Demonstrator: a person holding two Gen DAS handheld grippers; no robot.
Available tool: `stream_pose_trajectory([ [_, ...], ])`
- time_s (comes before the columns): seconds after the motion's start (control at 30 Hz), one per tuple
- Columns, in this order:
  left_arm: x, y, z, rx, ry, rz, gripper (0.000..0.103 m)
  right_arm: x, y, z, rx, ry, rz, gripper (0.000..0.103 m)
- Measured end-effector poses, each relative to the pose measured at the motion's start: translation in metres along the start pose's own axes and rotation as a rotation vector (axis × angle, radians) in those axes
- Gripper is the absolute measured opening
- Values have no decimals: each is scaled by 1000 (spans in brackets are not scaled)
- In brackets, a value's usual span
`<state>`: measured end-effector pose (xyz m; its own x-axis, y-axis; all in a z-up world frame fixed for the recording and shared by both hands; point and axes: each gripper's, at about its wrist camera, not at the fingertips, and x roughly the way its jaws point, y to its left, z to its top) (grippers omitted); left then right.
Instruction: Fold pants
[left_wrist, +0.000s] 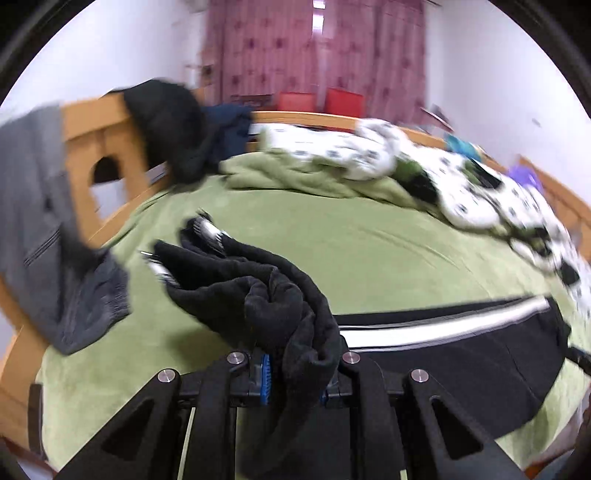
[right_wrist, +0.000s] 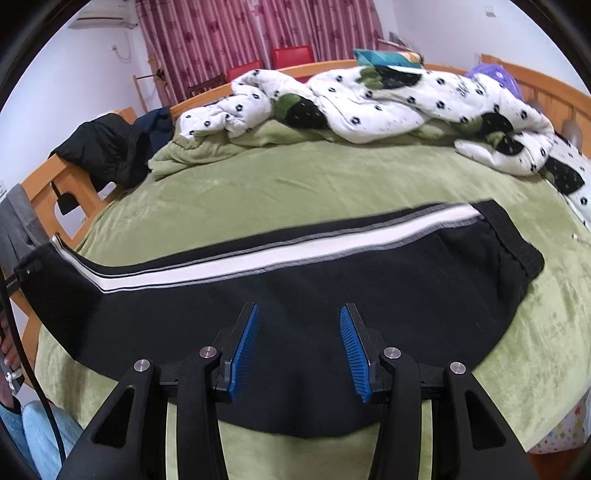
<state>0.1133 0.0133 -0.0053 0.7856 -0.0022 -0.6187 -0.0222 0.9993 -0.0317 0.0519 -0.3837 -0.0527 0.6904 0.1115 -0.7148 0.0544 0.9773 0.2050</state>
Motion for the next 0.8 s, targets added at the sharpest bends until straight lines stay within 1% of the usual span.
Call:
stream_pose_trajectory([
  [0.1,8,-53,-9,58,29,-37,16,-6,-20,-3,30,-12,-1,46],
  [0.2,20,-109,-28,108,64,-94,16,-9,-36,-7,69,-16,-4,46],
  [0.3,35,-159,-56,146,112,-144,16,-5,-48,-11,94,9,-6,46],
  [0.33,45,-177,-68,149,142,-167,16,-3,-50,-13,95,15,-14,46],
  [0.47,73,-214,-105,146,253,-239,17,1,-49,-16,82,32,-18,46],
  [0.5,76,-218,-112,161,258,-234,17,3,-48,-17,76,38,-16,46],
  [0.53,77,-223,-117,193,259,-211,18,4,-46,-18,67,43,-17,46],
  [0.57,75,-224,-120,227,263,-209,21,5,-44,-19,55,47,-15,46],
  [0.6,71,-224,-119,240,265,-226,25,6,-42,-20,46,47,-13,46],
  [0.67,55,-213,-112,228,276,-291,42,7,-37,-20,22,43,-6,46],
  [0.7,46,-208,-108,222,276,-306,46,8,-35,-20,16,42,-1,46],
  [0.77,22,-186,-99,211,241,-337,66,13,-28,-18,17,57,31,46],
  [0.8,13,-177,-94,207,211,-332,69,15,-23,-16,22,70,57,46],
])
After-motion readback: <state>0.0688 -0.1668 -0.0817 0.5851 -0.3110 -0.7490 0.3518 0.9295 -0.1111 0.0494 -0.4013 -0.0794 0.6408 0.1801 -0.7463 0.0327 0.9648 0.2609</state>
